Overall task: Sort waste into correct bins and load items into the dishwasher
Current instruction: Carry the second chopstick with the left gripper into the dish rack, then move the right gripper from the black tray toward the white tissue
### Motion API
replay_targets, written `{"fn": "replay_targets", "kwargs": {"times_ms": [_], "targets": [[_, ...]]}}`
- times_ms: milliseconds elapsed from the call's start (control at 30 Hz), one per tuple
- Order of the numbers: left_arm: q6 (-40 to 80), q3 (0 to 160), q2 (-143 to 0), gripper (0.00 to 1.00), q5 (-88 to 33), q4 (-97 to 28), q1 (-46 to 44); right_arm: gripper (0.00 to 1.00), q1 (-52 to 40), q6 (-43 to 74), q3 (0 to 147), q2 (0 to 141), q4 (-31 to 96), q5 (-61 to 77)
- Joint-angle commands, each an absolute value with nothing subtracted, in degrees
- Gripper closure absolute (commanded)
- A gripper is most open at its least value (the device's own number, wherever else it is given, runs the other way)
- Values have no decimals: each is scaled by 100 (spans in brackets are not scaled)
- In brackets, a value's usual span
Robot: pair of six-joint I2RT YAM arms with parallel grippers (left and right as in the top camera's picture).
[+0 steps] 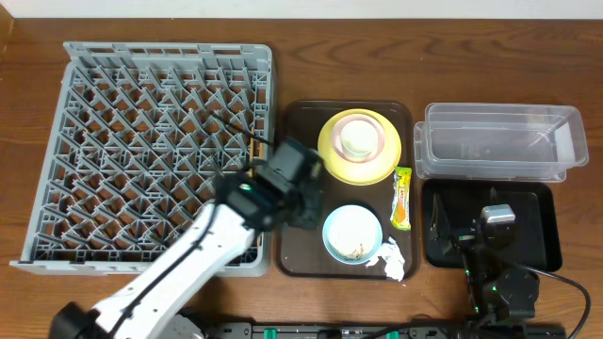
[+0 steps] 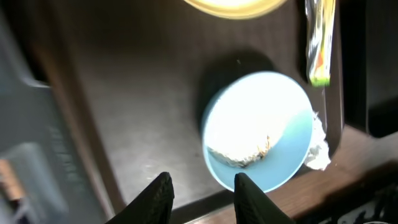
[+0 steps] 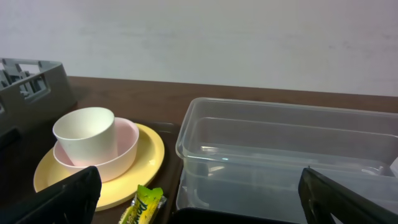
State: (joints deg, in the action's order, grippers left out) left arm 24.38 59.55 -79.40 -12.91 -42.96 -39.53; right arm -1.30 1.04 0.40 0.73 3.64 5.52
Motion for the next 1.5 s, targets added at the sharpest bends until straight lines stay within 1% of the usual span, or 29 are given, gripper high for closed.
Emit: {"fn": "replay_targets", "kwargs": {"times_ms": [0, 133, 300, 433, 500, 633, 667, 700, 733, 767, 867, 1067, 1100, 1167, 1200, 1267, 1367, 1467], "targets": [[2751, 5870, -8300, 66, -1015, -4171, -4357, 1, -93, 165, 32, 75, 388, 543], [2888, 5872, -8589, 66, -770, -3990, -4574, 1, -93, 165, 32, 75, 388, 543], [2904, 5955, -8433, 65, -454, -4007, -4375, 1, -93, 165, 32, 75, 386, 543], [2904, 5988, -7957, 57, -388, -4032, -3975, 1, -93, 165, 32, 75, 388, 543], [2904, 5988, -7609, 54, -169, -4095, -3618, 1, -93, 165, 32, 75, 388, 543], [2906, 5988, -7137, 48, -145, -4292, -2976, 1, -93, 165, 32, 75, 388, 541], [2906, 5988, -6956, 43, -148, -4418, -2753, 1, -93, 165, 32, 75, 388, 541], [2906, 5988, -6823, 28, -150, -4521, -2615, 1, -93, 165, 32, 75, 388, 541], [2917, 5988, -6716, 26, -150, -4611, -2519, 1, -93, 167, 32, 75, 388, 550], [2969, 5988, -6613, 17, -150, -4698, -2449, 1, -93, 169, 32, 75, 384, 613], [2989, 5988, -6386, 16, -145, -4834, -2379, 1, -95, 169, 32, 75, 342, 1000], [2989, 5988, -6331, 12, -145, -4840, -2379, 1, -93, 178, 32, 75, 344, 1026], [2989, 5988, -6333, 12, -145, -4840, -2379, 1, -95, 316, 32, 75, 342, 1100], [2989, 5986, -6335, 10, -145, -4840, -2379, 1, -99, 1022, 32, 78, 331, 1302], [2989, 5986, -6335, 10, -145, -4840, -2379, 1, -106, 1234, 64, 75, 207, 1802], [2989, 5986, -6335, 9, -145, -4840, -2379, 1, -104, 1107, 255, 95, 552, 1918], [2989, 5986, -6335, 9, -145, -4840, -2379, 1, -104, 1111, 910, 346, 1234, 1599], [2989, 5986, -6335, 9, -145, -4840, -2379, 1, -104, 1164, 1660, 814, 1466, 1594]]}}
